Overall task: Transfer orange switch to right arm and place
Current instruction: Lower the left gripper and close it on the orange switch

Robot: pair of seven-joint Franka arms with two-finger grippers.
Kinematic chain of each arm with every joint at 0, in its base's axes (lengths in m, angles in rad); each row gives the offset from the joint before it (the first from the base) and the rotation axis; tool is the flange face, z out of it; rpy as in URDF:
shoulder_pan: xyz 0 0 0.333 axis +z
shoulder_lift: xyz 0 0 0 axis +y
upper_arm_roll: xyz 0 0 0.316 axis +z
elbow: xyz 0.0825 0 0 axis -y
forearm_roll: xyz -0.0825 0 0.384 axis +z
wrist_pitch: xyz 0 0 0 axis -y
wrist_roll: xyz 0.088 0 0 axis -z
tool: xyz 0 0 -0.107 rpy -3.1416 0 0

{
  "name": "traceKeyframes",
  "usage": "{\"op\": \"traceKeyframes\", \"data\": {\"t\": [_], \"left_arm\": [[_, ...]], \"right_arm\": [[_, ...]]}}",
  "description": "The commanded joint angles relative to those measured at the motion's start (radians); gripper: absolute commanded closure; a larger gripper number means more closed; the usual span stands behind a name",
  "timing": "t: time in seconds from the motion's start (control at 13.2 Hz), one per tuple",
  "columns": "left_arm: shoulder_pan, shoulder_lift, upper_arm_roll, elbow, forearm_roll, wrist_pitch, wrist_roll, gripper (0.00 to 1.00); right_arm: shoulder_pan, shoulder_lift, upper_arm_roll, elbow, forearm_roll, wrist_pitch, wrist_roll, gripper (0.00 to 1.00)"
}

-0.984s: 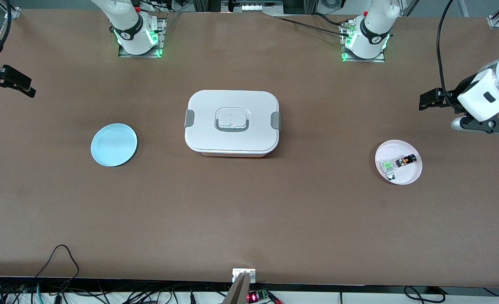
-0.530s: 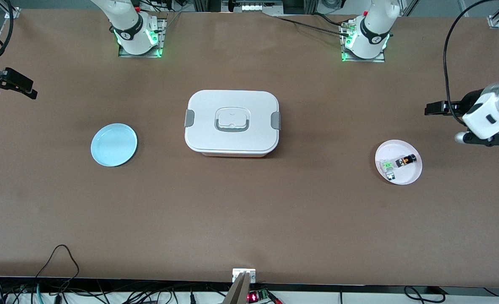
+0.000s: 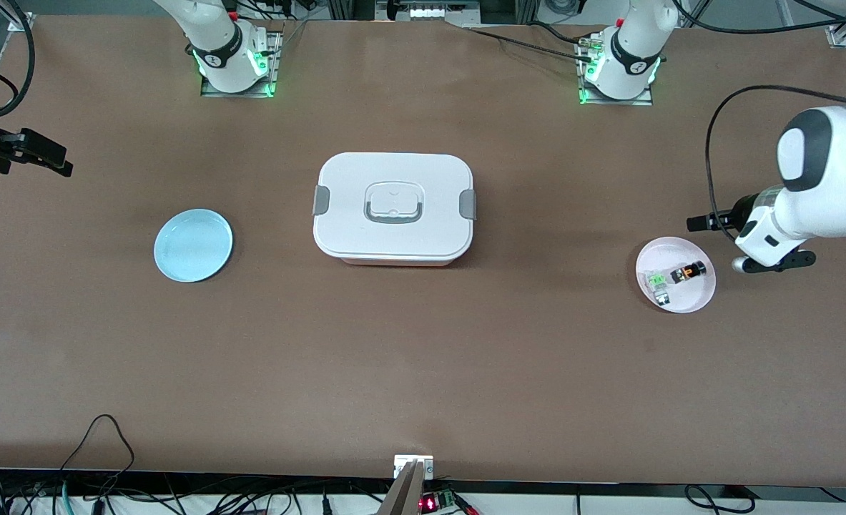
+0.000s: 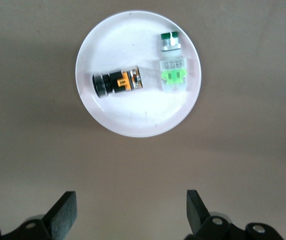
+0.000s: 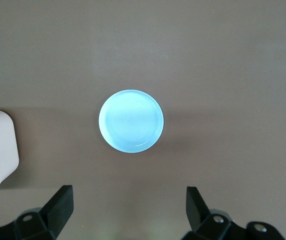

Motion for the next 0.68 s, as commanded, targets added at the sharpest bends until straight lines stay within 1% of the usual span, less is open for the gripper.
{"op": "traceKeyframes", "data": {"t": [0.0,0.08,0.15,0.23,0.3,0.38,0.45,0.53,0.61], "left_arm": [[0.035,-0.029,-0.005,-0.174,0.0,0.3,-0.004,0.03],[0.035,-0.028,-0.005,-0.223,0.0,0.417,-0.005,0.02],[0.037,-0.014,-0.005,-0.245,0.0,0.497,-0.007,0.01],[0.042,0.017,-0.005,-0.245,-0.002,0.54,-0.007,0.01],[0.046,0.044,-0.005,-0.24,-0.002,0.591,-0.008,0.01],[0.057,0.064,-0.005,-0.242,-0.002,0.635,-0.008,0.01],[0.058,0.09,-0.006,-0.24,-0.005,0.648,-0.028,0.01],[0.058,0.112,-0.006,-0.233,-0.006,0.653,-0.063,0.01],[0.054,0.124,-0.006,-0.231,-0.006,0.672,-0.089,0.01]], "right_arm": [[0.003,0.013,-0.001,0.017,0.015,-0.022,-0.019,0.0],[0.001,0.014,-0.001,0.019,0.016,-0.028,-0.015,0.0],[0.0,0.016,-0.001,0.019,0.021,-0.028,-0.013,0.0],[-0.002,0.016,-0.002,0.019,0.029,-0.03,-0.015,0.0],[-0.003,0.016,-0.005,0.014,0.056,-0.031,-0.015,0.0],[-0.005,0.018,-0.007,0.011,0.079,-0.04,-0.015,0.0],[-0.008,0.018,-0.008,0.014,0.114,-0.068,-0.015,0.0],[-0.013,0.019,-0.014,0.013,0.171,-0.082,-0.013,0.0],[-0.022,0.024,-0.027,0.013,0.2,-0.083,-0.015,0.0]]}}
